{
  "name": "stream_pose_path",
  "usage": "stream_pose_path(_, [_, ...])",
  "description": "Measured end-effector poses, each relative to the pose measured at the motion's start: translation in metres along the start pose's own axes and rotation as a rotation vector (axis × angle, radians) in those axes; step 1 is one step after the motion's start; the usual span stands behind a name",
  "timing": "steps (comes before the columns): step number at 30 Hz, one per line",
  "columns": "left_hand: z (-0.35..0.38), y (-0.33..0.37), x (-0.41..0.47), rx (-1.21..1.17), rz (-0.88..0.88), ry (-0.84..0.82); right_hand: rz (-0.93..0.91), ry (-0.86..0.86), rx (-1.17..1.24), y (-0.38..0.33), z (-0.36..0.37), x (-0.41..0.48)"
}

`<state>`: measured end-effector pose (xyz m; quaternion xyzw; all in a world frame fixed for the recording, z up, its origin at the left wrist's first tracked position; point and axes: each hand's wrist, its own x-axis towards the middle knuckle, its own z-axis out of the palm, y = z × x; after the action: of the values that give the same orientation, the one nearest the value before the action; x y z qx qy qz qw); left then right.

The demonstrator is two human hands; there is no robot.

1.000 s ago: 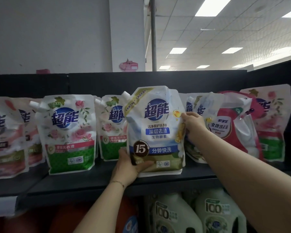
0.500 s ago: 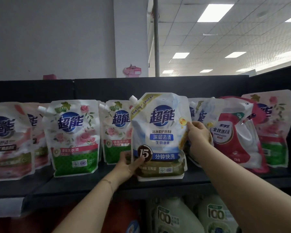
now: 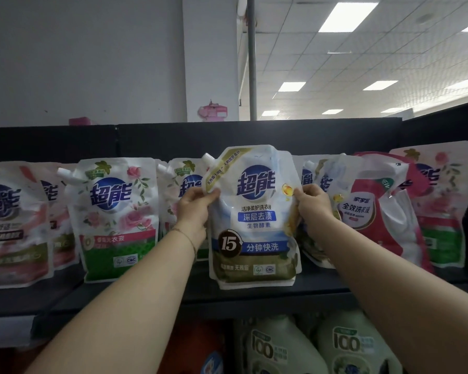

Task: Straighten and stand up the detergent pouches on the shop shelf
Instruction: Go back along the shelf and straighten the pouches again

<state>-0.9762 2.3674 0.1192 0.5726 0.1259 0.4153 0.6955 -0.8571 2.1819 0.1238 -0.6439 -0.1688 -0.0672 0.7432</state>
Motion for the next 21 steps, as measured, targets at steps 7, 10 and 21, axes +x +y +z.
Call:
stream_pose_path(7, [-0.002, 0.012, 0.005, 0.093, 0.094, 0.16, -0.071, 0.078, -0.017, 0.0, 0.0, 0.003])
stream_pose_path(10, [-0.002, 0.013, 0.005, 0.155, 0.112, 0.164, -0.091, 0.11, -0.011, 0.002, 0.001, 0.004])
stream_pose_path(21, [-0.012, 0.028, -0.016, 0.706, 0.364, 0.059, -0.134, 0.223, -0.039, 0.006, 0.009, -0.005])
